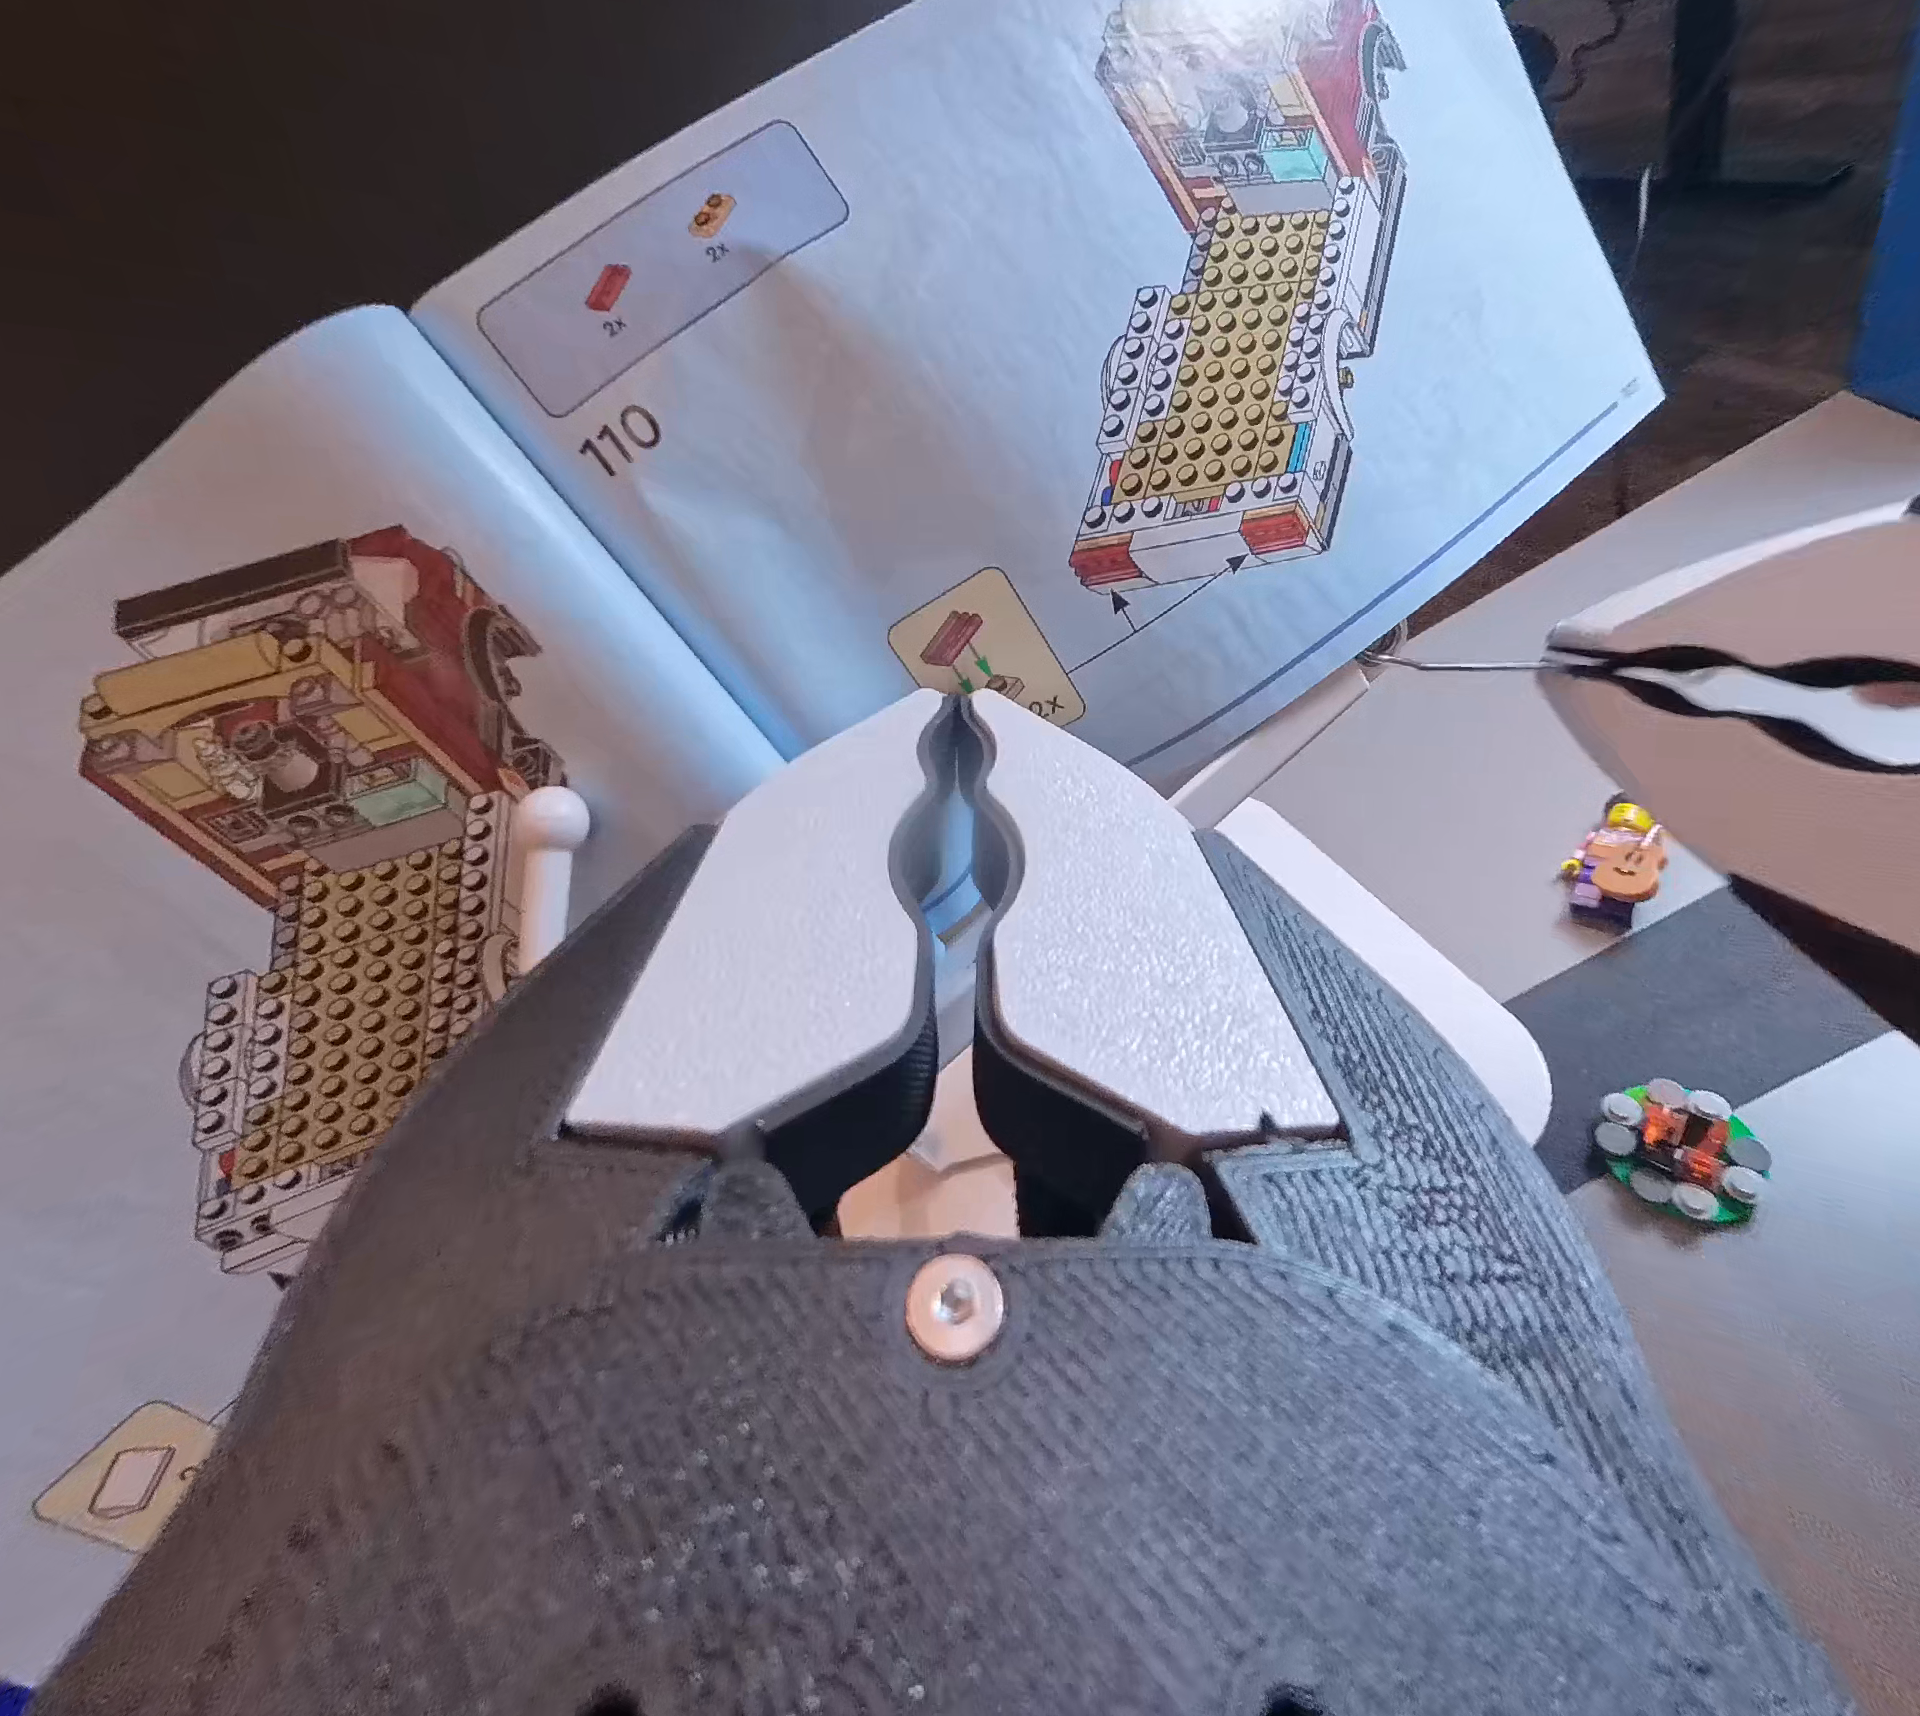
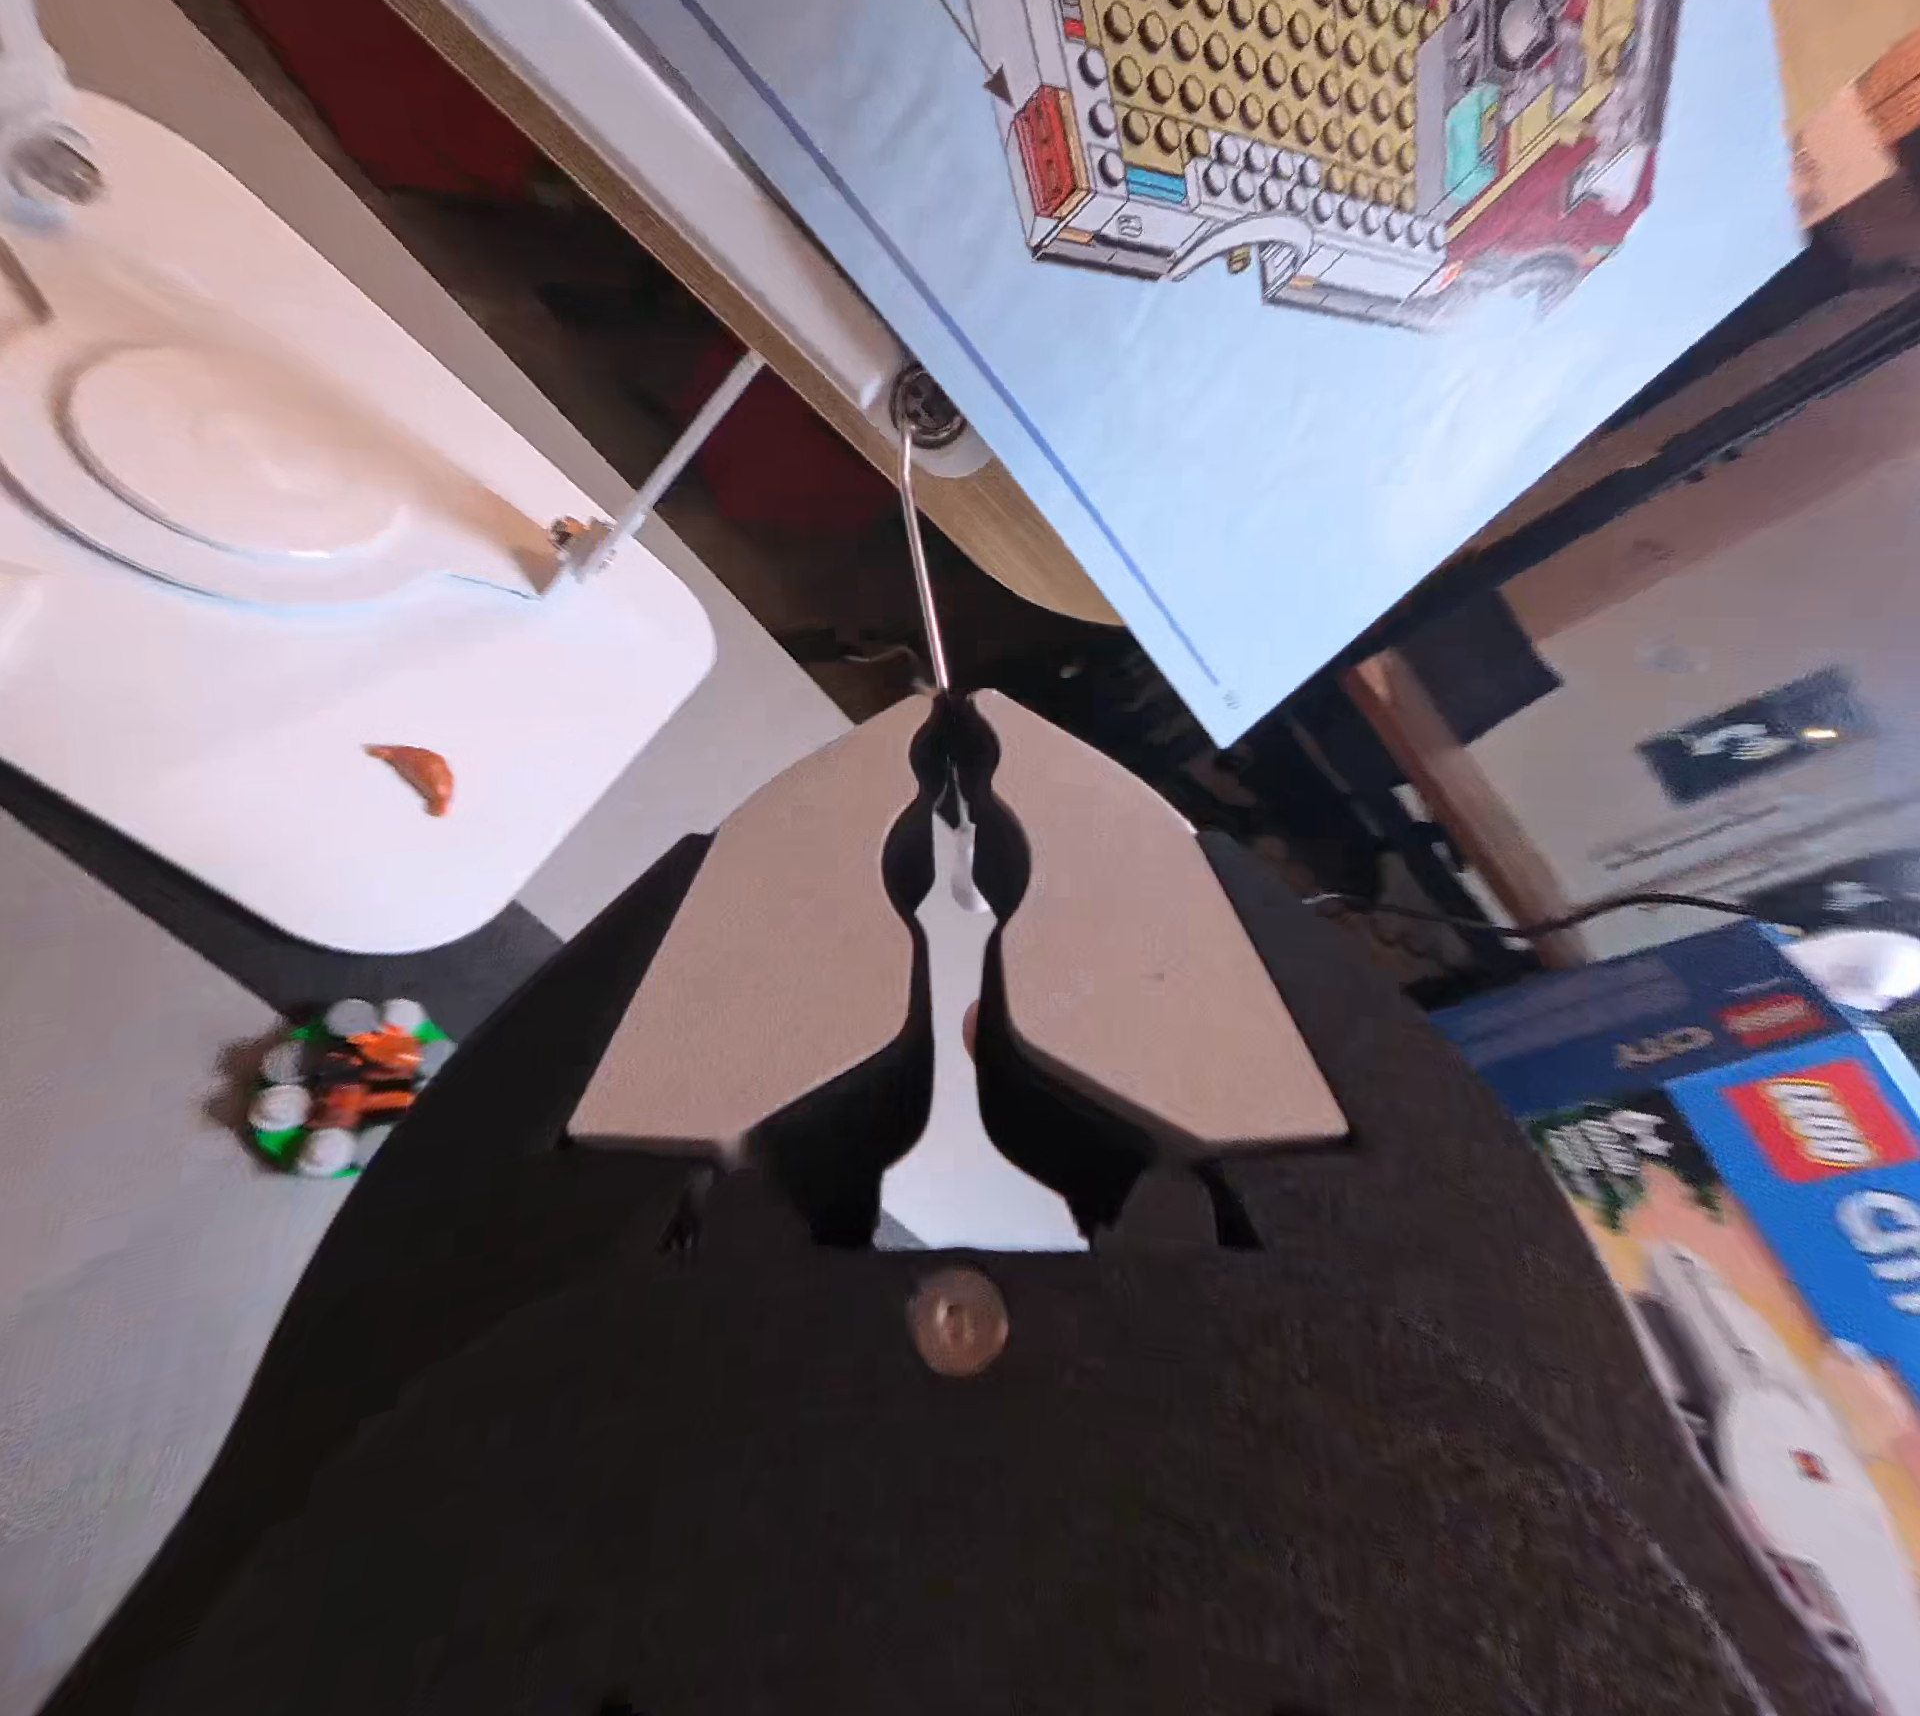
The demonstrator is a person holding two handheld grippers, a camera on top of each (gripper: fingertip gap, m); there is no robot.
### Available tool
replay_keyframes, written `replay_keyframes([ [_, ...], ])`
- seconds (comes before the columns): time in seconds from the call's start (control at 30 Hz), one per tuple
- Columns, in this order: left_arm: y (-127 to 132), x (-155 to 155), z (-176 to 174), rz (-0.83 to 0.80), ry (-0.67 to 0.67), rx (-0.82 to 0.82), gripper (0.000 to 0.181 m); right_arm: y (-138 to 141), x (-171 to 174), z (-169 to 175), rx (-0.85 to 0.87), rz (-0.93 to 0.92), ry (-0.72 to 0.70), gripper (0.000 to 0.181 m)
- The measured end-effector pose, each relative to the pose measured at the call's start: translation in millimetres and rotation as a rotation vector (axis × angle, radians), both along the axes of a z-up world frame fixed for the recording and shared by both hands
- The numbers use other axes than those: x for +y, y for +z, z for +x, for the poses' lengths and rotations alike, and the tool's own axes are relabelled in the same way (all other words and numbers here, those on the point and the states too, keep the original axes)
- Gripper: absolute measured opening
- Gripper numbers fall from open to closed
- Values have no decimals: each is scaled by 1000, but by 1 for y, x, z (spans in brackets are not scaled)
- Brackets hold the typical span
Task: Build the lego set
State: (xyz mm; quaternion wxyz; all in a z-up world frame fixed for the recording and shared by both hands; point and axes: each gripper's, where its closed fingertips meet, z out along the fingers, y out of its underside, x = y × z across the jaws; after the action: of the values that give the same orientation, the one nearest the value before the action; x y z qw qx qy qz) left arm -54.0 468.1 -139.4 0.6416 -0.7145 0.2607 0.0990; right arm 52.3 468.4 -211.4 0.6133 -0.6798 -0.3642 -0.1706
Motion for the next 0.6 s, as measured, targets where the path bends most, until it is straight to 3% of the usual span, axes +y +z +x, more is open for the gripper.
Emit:
replay_keyframes([
  [0.13,1,3,-1,40,40,56,0,21,2,11,-329,153,-106,1],
  [0.27,-1,4,-7,26,52,38,0,36,-1,6,-514,250,-104,3],
  [0.47,-1,1,-12,26,20,11,0,57,2,-8,-693,350,-16,7],
  [0.6,-2,-2,-12,31,3,-7,0,54,6,-8,-667,305,40,7],
])
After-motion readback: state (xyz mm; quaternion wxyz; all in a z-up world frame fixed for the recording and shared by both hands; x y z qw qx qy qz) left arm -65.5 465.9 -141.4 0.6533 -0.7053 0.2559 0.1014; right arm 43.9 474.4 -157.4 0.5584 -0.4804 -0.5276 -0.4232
